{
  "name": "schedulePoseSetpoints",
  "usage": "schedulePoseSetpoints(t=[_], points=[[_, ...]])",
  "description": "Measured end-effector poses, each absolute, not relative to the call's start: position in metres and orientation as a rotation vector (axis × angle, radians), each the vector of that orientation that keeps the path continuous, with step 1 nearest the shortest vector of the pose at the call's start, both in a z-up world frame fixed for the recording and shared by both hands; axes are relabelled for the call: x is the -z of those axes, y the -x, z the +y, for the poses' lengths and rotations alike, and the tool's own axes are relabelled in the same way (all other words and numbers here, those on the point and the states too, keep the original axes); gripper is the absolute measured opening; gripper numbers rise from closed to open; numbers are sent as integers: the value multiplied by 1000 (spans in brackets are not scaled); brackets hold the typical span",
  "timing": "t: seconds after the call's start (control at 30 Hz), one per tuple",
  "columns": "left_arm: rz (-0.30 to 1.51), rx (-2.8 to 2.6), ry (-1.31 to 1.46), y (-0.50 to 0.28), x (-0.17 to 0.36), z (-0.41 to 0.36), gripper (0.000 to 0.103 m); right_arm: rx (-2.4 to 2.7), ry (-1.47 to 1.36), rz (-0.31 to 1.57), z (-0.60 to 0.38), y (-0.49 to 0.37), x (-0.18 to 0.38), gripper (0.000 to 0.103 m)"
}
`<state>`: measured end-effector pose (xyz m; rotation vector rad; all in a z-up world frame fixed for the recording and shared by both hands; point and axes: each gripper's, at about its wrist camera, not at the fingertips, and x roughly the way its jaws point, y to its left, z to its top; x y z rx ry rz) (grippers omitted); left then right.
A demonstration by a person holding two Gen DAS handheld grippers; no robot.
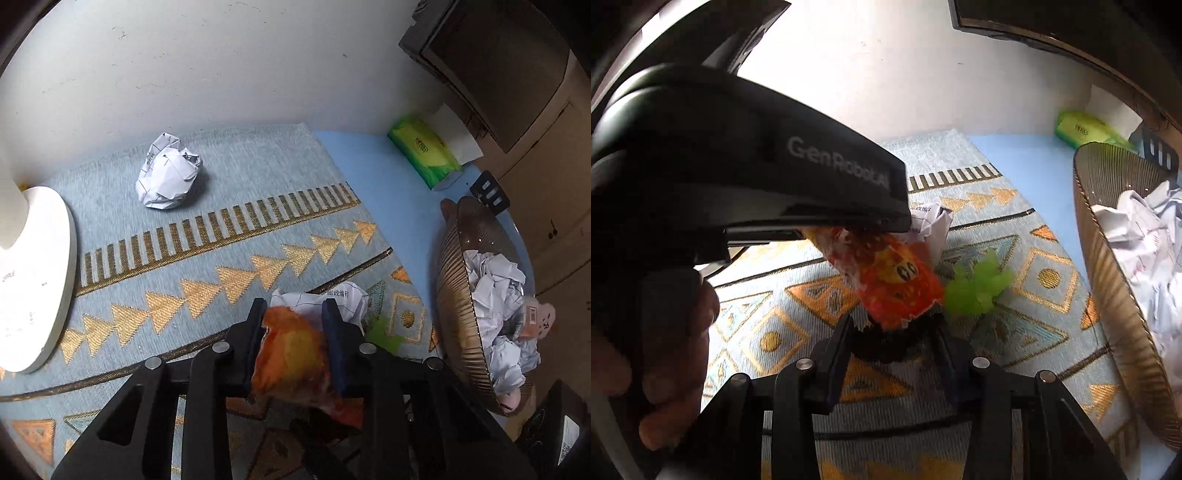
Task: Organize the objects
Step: 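Grasp the orange snack bag with the left tool while the right tool reaches toward it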
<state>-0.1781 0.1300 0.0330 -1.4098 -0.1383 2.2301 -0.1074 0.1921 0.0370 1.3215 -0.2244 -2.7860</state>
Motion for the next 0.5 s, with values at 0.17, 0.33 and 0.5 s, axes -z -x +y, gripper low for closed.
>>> schedulePoseSetpoints(t=[0.17,0.33,0.5], points=[[-183,-2238,1400,182,-38,123,19,2774,-1279,-251,205,81,-48,41],[-248,-2237,1340,175,-61,115,16,2774,-1267,-266,218,57,-55,42],[-306,-2205,1258,154,-101,100,16,2785,-1222,-340,233,27,-74,41]])
